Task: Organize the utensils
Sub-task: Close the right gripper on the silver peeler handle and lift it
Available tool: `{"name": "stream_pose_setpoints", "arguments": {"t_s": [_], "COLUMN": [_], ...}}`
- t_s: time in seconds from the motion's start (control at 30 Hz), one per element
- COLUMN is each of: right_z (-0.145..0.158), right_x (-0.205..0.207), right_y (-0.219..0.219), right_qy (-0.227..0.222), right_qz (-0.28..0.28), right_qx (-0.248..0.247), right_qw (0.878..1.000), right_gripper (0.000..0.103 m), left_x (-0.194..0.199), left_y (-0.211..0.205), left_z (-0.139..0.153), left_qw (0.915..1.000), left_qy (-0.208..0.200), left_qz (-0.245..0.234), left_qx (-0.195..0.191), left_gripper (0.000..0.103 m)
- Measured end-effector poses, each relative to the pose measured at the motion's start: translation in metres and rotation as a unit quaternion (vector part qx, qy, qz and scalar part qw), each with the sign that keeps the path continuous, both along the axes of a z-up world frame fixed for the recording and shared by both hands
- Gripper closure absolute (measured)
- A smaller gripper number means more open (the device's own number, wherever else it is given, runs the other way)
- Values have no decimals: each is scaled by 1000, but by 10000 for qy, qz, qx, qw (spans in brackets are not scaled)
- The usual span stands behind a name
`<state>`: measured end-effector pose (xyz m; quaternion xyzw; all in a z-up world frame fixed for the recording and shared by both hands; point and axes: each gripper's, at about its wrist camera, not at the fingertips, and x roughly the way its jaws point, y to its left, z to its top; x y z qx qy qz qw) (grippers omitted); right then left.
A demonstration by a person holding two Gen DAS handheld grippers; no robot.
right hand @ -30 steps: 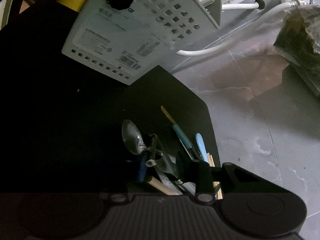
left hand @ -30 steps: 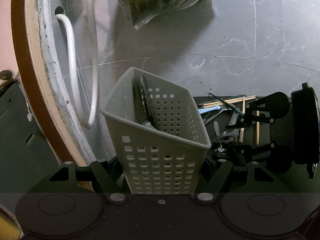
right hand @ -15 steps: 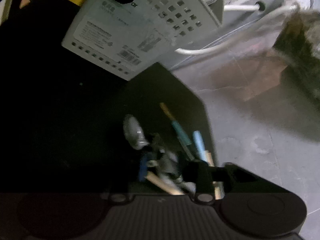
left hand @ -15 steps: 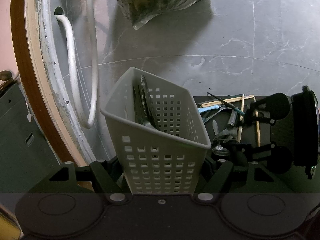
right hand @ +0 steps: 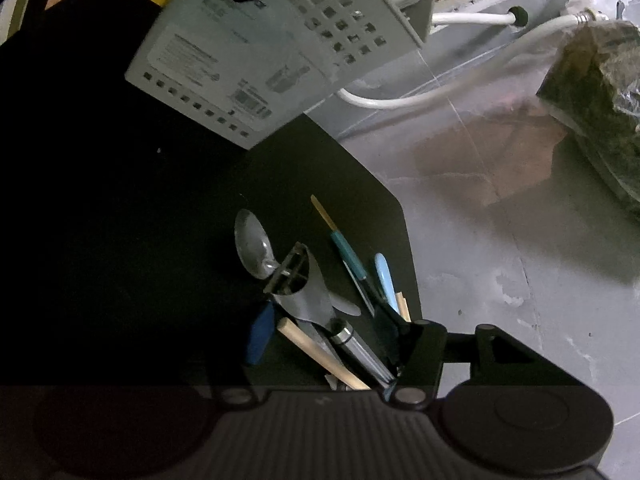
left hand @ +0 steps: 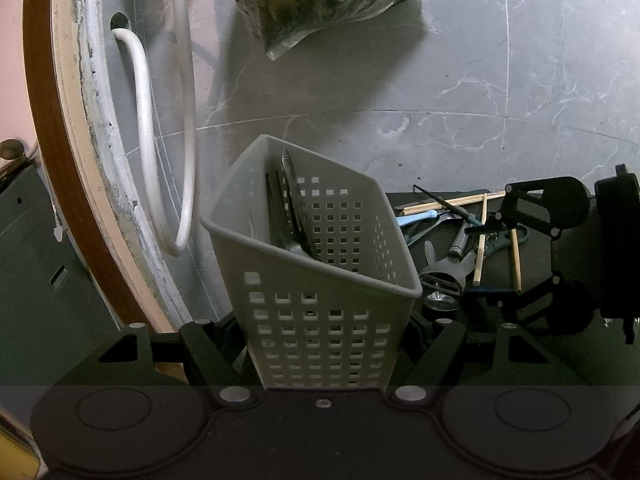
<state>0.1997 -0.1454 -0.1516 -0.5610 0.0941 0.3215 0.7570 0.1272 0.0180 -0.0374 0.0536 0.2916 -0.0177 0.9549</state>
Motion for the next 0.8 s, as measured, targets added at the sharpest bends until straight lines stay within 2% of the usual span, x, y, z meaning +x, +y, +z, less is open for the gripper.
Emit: {"name": "stream_pose_setpoints", "arguments": {"t_s": [0.13,0.23,0.3,0.37,0.4,0.5,0.63,0.73,0.8], "right_z": [-3,2,14,28,34,48,63,69,66], "right_x": [2,12,25,41,49,73,99,114,121], "right_y": [0,-1,-5,-11,-14,-19,-24,-25,-23], "right_qy": [-91,123,596,1202,1453,1856,1922,2065,1997], "right_qz": [2,-4,-8,60,106,251,300,272,245], "right_qx": [-40,28,150,221,223,163,57,62,-59], "right_qw": [10000,9999,9981,9925,9891,9822,9809,9781,9795], "right_gripper": [40,38,34,22,21,21,23,28,34], "left_x": [1,0,0,0,0,0,-1,-1,-1], "left_y": [0,-1,-1,-1,-1,-1,-2,-3,-4], "left_z": [0,0,0,0,0,0,0,-1,-1], "left_qw": [10000,10000,10000,10000,10000,10000,9999,9999,9999], "left_qy": [2,0,1,-2,-4,-13,-28,-37,-40], "left_qz": [8,10,11,14,17,46,105,136,146], "left_qx": [-5,0,-3,-4,-7,-36,-65,-63,-58], "left_gripper": [27,27,27,27,27,27,27,27,27]}}
